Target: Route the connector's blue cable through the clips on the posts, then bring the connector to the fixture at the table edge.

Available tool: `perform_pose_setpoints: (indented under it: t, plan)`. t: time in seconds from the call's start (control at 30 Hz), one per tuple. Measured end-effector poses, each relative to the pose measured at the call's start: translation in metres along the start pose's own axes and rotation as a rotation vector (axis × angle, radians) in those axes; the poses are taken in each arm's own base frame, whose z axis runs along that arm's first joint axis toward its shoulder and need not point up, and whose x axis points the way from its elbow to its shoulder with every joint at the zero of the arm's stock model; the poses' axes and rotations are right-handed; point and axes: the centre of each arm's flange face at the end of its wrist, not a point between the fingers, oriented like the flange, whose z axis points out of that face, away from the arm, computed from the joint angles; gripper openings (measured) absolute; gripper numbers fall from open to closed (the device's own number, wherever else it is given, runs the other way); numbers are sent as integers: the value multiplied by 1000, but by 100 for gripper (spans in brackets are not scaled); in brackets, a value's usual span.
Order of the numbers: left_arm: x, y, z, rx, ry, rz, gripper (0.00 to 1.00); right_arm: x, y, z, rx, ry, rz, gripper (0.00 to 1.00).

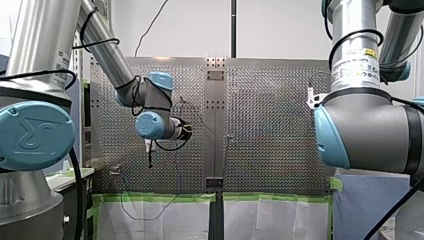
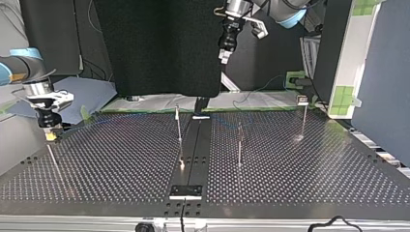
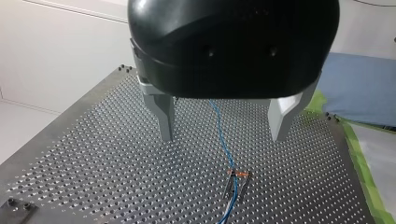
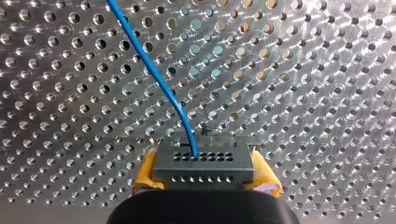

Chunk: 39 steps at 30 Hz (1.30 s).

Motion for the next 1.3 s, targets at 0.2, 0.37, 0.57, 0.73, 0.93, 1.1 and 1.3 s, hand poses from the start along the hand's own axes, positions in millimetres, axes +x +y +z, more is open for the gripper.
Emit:
perform_pose_setpoints:
  t: [0.2,0.37,0.57,0.73,0.93,1.1,1.3]
  plan:
    - [0,0,0,0,0,0,100,1,1,1,0,3,0,0]
    - [0,0,0,-1,0,0,100,2,2,2,0,7,0,0]
    - [0,0,0,0,0,0,100,4,3,4,0,9,-1,0]
    - [0,0,1,0,-2,-1,100,5,3,5,0,11,-2,0]
    - [-1,0,1,0,-5,-2,100,7,2,7,2,13,-2,0]
    - [-2,-1,2,1,-7,-3,100,8,-1,8,7,14,-2,0]
    - [-2,-1,2,1,-8,-3,100,8,-2,9,10,18,-5,0]
